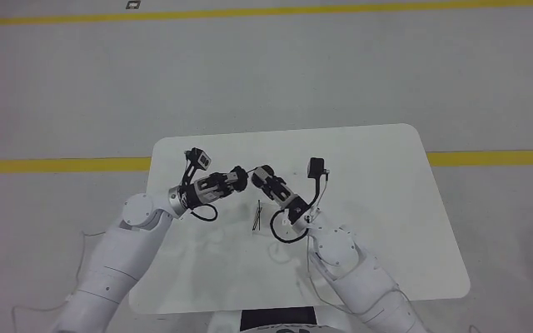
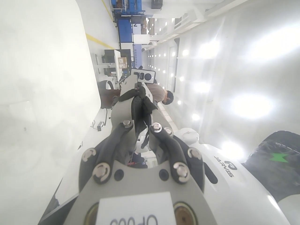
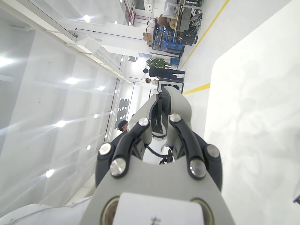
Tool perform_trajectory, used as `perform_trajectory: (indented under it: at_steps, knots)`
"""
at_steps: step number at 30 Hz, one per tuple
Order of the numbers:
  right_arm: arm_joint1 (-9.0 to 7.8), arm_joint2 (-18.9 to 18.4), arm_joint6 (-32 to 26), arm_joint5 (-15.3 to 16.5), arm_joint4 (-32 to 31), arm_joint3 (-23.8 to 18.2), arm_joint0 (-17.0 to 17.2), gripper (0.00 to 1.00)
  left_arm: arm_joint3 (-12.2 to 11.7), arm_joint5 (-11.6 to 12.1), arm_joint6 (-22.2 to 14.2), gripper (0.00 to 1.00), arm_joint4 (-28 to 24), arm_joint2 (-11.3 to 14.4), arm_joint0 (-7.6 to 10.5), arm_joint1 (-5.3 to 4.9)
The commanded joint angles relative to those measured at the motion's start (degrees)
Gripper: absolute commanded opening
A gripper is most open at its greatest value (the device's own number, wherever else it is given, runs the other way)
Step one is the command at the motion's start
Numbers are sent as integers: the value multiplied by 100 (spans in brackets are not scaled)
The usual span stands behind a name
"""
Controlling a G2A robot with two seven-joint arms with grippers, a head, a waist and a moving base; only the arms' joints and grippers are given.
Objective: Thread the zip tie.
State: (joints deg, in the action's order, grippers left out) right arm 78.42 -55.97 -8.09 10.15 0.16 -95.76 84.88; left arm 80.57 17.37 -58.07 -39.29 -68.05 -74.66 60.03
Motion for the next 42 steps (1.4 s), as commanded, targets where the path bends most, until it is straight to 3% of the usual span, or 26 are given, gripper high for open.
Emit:
perform_trajectory:
  at_steps: [1,5,8,10,19,22,26,29,36,42]
  knots:
    - [-13,-61,-143,14,95,-2,7,100,2,-13,-87,0,8,-48,1,-17]
    - [-66,-276,-724,38,495,-48,42,100,-14,-93,-453,0,-31,-193,13,-69]
    - [-118,-445,-1397,-227,963,-103,59,100,-45,-232,-773,0,30,-285,47,-115]
    - [-126,-494,-1448,-274,1047,-130,64,100,-41,-360,-1054,0,83,-294,106,-141]
    - [-126,-480,-1469,-278,1057,-120,70,100,36,-439,-1039,0,107,-229,91,-136]
    - [-163,-422,-2339,-190,1227,41,-34,100,-71,-545,-1367,0,150,-228,133,-167]
    - [-205,-494,-3202,-153,1728,291,-165,100,-354,-569,-2133,0,-56,-333,193,-224]
    - [-222,-505,-3603,-83,1967,451,-259,100,-331,-575,-2157,0,-248,-264,158,-287]
    - [-245,-333,-4581,-131,2335,774,-539,100,-250,-420,-2157,0,-484,92,141,-583]
    - [-245,-327,-4583,-130,2337,778,-546,100,-250,-420,-2157,0,-484,92,141,-583]
